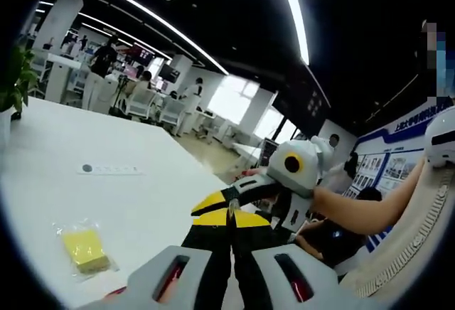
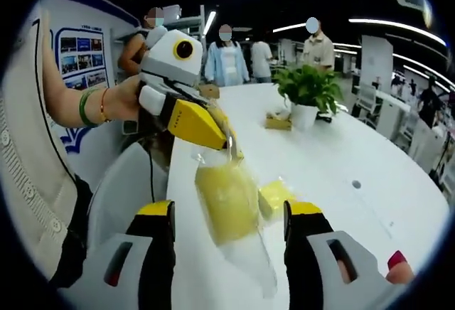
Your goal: Compare the silicone blocks by pressing each to a similar depth, holding the contact briefly, and releasing to observe deformation and rebound differences across the visible hardness samples.
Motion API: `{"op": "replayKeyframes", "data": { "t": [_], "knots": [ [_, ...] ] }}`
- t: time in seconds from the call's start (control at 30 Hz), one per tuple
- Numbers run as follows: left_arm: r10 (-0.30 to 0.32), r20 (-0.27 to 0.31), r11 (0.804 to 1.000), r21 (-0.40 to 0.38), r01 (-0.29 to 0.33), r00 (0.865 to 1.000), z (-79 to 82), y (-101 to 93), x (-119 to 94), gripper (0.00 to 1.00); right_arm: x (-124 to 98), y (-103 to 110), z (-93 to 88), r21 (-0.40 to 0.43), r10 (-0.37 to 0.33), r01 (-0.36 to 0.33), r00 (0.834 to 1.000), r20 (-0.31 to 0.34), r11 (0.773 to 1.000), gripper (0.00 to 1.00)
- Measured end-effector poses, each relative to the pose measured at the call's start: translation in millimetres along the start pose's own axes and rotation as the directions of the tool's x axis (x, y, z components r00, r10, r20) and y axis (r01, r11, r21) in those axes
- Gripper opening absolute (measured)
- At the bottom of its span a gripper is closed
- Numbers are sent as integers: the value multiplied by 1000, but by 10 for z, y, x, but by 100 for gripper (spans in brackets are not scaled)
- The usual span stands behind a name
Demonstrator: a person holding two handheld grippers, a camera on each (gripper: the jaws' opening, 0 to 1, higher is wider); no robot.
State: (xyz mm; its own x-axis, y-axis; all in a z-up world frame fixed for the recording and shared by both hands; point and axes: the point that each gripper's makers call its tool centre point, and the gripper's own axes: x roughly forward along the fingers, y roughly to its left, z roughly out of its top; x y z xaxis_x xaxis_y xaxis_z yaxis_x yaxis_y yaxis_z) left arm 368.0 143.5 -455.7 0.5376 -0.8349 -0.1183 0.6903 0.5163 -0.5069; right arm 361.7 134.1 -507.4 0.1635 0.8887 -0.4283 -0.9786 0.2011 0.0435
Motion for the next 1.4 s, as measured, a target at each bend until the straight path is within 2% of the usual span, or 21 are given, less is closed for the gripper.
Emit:
{"op": "replayKeyframes", "data": {
  "t": [0.13,0.27,0.47,0.7,0.83,1.0,1.17,1.4],
  "knots": [
    [5,2,1000,-4,-5,1000,-12,2,-11,0,-187,-11,119,59,-72,66,991,117,996,63],
    [8,3,1000,-9,-8,1000,-23,6,-15,0,-383,-17,153,96,-138,122,973,184,988,66],
    [15,-1,999,-31,-15,1000,-83,33,6,0,-734,17,82,184,-234,190,938,255,964,67],
    [12,-11,999,-52,-12,1000,-154,49,72,0,-989,105,-126,225,-300,245,919,255,943,69],
    [3,-18,998,-56,-4,1000,-189,46,144,0,-1126,175,-280,270,-337,272,912,235,924,73],
    [-9,-22,998,-68,8,1000,-247,64,276,0,-1285,298,-452,305,-370,299,905,209,904,73],
    [-16,-31,996,-89,13,999,-360,146,475,0,-1470,334,-637,354,-425,345,887,181,869,73],
    [-33,-35,989,-146,27,999,-478,245,726,0,-1607,324,-807,396,-483,394,862,154,830,74]
  ]
}}
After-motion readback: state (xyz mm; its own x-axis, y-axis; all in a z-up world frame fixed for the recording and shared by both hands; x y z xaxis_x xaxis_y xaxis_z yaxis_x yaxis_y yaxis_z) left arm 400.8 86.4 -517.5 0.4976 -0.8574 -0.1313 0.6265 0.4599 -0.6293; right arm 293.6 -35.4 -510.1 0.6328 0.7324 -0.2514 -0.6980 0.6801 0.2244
